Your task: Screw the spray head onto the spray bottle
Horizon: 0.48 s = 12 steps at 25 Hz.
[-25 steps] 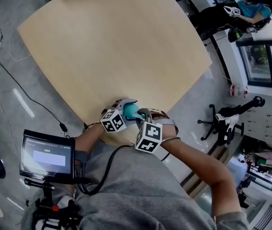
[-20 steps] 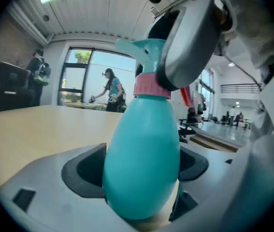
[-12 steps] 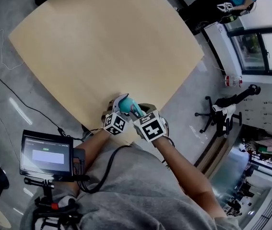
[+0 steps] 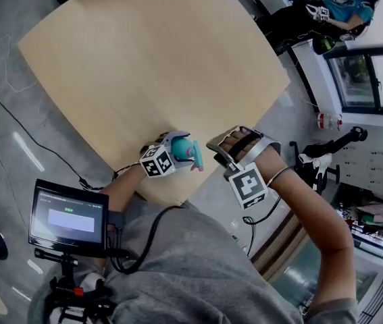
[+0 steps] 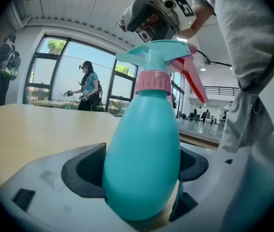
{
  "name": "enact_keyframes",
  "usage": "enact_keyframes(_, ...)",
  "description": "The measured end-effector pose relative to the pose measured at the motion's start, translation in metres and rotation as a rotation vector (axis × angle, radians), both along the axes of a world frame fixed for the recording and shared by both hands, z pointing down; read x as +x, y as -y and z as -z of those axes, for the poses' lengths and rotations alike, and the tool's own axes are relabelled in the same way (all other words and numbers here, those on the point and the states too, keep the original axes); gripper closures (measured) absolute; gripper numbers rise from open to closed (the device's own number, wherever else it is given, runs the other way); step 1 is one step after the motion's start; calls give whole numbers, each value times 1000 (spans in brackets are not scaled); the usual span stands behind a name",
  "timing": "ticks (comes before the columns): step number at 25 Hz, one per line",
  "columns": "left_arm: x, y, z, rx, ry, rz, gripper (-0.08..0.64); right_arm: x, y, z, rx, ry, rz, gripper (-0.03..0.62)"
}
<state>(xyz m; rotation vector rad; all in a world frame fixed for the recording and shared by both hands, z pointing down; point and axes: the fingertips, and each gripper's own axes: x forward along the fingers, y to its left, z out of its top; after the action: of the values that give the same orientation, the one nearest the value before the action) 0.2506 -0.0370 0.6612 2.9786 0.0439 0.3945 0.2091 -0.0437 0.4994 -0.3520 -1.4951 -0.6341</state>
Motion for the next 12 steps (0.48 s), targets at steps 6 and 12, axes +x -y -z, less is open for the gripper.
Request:
enact_keyframes(6, -5, 3, 1, -10, 6, -49, 179, -18, -12, -56, -39, -28, 356, 410)
enact_keyframes(12, -8, 4, 0, -11, 10, -62, 178, -32, -12, -88, -132, -3, 91, 460)
